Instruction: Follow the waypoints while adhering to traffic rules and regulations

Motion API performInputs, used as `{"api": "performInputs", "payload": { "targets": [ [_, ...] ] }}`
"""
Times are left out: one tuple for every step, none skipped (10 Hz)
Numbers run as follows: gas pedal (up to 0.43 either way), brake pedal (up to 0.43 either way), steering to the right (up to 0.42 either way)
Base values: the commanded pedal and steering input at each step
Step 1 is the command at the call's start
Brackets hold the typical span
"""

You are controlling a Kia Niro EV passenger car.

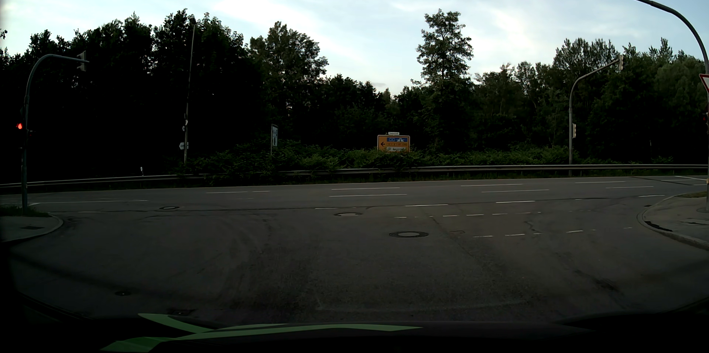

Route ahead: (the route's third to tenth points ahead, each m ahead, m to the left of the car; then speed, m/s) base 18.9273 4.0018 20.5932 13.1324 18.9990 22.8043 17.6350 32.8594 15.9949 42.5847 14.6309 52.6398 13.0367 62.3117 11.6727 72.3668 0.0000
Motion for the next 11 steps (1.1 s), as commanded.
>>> {"api": "performInputs", "payload": {
  "targets": [
    [0.000, 0.329, -0.019],
    [0.000, 0.329, -0.019],
    [0.000, 0.329, -0.019],
    [0.000, 0.329, -0.019],
    [0.000, 0.329, -0.019],
    [0.000, 0.329, -0.020],
    [0.000, 0.329, -0.020],
    [0.000, 0.329, -0.019],
    [0.000, 0.329, -0.019],
    [0.000, 0.329, -0.019],
    [0.000, 0.329, -0.020]
  ]
}}
